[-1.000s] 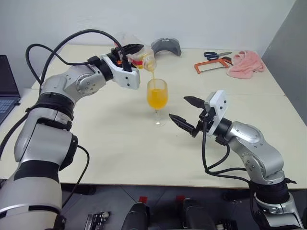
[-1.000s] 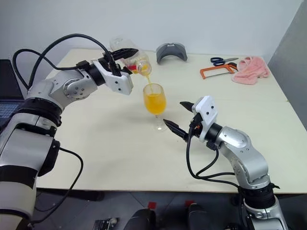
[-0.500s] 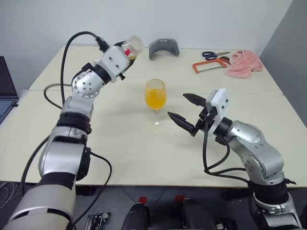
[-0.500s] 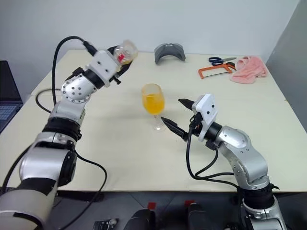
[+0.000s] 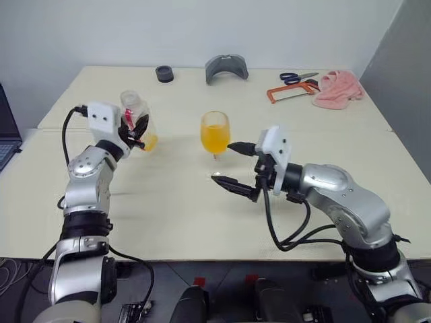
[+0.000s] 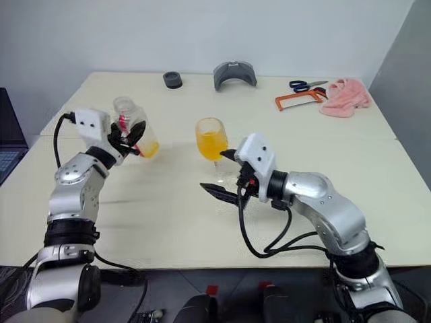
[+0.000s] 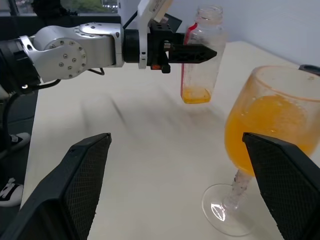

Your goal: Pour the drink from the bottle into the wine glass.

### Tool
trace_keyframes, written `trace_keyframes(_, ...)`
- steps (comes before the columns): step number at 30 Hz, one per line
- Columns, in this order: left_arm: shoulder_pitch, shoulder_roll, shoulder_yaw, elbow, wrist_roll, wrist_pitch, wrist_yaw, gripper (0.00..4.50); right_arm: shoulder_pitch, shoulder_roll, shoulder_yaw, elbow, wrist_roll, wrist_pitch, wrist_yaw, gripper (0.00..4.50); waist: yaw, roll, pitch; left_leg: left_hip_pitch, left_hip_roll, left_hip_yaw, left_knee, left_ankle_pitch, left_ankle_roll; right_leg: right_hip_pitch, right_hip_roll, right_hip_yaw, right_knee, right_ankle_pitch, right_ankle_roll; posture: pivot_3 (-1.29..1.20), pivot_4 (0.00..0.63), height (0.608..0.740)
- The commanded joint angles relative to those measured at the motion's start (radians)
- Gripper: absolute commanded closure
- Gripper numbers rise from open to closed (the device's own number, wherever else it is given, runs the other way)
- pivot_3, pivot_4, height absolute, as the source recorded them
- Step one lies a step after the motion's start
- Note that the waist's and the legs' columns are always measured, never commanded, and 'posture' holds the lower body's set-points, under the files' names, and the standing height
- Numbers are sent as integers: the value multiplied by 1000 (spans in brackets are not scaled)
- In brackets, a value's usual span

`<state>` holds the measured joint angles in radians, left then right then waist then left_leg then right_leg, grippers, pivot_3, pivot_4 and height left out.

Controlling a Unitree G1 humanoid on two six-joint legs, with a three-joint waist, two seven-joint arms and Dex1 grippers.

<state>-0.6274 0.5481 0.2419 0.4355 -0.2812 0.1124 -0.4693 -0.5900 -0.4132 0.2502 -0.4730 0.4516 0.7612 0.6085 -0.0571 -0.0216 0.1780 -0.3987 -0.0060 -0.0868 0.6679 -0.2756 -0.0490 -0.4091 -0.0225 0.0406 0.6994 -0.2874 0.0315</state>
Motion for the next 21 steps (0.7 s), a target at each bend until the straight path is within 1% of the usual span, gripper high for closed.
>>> trace_keyframes(1,20,-4,47,-25,-16,-15,29,2828,-54,20,41,3,-16,0,13,0,1,0,0,0,0,0,0,0,0,0,0,0,0,0,0,0,150,740)
trace_keyframes(4,38,-18,48,-5,3,-27,57,2828,-71,35,73,13,-28,-14,28,0,3,-1,-1,0,0,0,0,0,0,0,-1,0,0,0,0,0,150,740)
trace_keyframes(8,34,-49,60,24,-3,-32,98,2828,-83,53,85,30,-44,-25,37,0,5,-3,-2,0,0,0,0,0,0,0,-1,0,0,0,0,0,150,740)
trace_keyframes(16,27,-65,63,112,8,-99,107,2829,-98,85,86,51,-63,-33,41,0,5,-3,-3,1,0,0,0,0,1,0,-1,0,0,0,0,0,150,740)
trace_keyframes(18,28,-70,73,122,-1,-105,115,2113,-100,91,87,53,-66,-32,40,0,5,-3,-3,1,0,0,0,0,1,0,-1,0,0,0,0,0,150,740)
trace_keyframes(19,30,-71,75,126,-4,-108,115,1885,-100,94,87,54,-67,-31,38,0,4,-3,-3,1,0,0,0,0,1,0,-1,0,0,0,0,0,150,740)
trace_keyframes(21,32,-72,77,130,-7,-113,114,1265,-100,100,85,55,-71,-29,38,0,4,-3,-3,1,0,0,0,-1,1,0,-1,0,0,0,0,0,150,740)
